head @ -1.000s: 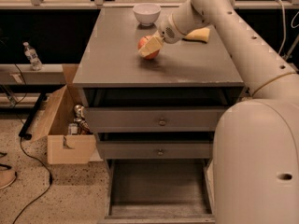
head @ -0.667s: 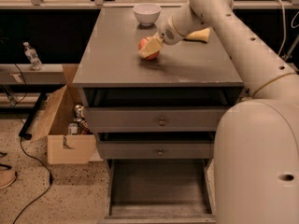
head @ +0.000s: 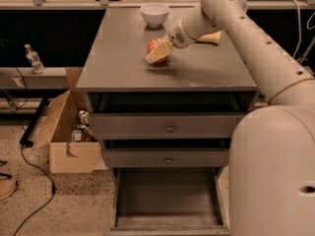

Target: Pick apple from bottom drawer and place on counter

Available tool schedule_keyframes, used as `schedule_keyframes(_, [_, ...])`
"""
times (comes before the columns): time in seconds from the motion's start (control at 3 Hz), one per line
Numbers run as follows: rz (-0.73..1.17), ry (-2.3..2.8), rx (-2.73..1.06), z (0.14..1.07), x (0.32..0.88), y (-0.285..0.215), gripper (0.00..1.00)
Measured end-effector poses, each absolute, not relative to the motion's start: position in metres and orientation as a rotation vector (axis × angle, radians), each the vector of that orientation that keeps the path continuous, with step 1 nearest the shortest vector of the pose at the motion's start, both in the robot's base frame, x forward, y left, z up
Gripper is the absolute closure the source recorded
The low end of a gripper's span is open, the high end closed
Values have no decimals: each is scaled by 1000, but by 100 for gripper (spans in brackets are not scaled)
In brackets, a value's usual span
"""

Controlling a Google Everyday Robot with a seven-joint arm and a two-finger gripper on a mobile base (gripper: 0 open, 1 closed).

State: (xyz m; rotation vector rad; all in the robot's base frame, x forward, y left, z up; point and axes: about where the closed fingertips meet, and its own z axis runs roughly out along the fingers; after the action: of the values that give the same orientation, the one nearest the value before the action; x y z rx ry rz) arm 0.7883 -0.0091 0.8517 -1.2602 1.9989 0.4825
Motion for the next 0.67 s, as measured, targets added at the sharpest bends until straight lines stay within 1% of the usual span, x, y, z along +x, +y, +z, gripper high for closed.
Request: schedule_keyframes(0.67, [481, 1950, -1211, 867, 780, -63, 0])
